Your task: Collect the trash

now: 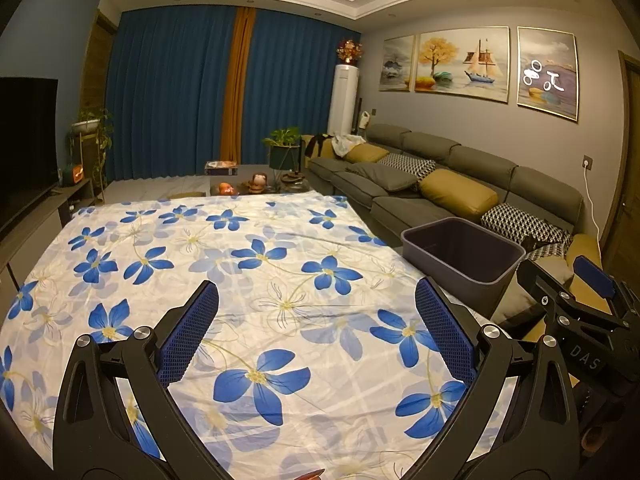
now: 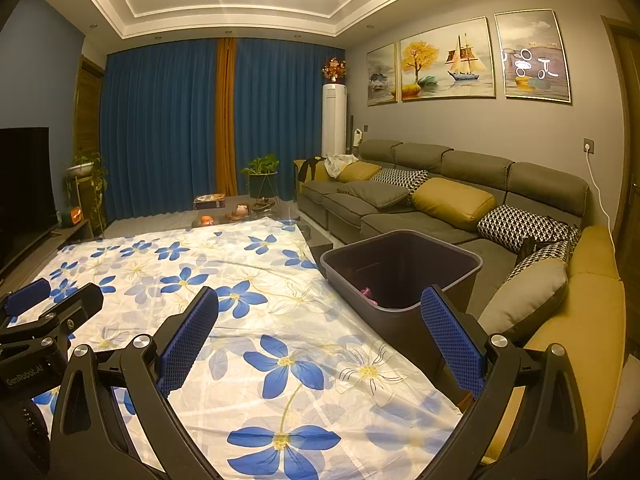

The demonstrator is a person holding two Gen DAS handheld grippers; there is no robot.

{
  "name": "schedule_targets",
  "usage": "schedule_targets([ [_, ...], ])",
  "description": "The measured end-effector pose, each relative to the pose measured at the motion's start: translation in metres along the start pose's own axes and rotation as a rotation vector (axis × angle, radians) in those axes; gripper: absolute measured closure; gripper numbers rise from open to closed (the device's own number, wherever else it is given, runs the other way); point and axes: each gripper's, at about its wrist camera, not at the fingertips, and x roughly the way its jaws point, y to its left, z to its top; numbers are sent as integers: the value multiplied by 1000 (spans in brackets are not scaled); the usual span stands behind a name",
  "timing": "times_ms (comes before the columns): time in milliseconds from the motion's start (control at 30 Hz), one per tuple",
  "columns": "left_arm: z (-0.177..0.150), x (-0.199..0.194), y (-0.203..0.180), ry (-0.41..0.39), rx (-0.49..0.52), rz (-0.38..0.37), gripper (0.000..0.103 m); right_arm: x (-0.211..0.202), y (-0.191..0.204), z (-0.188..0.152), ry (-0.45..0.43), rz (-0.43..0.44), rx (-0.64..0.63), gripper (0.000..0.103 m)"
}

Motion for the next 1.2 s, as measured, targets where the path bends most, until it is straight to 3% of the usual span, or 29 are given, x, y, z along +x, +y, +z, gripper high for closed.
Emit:
schedule_targets([
  [1200, 8, -4, 1, -7, 2, -4, 6, -1, -1, 7, -11, -5, 5, 6],
])
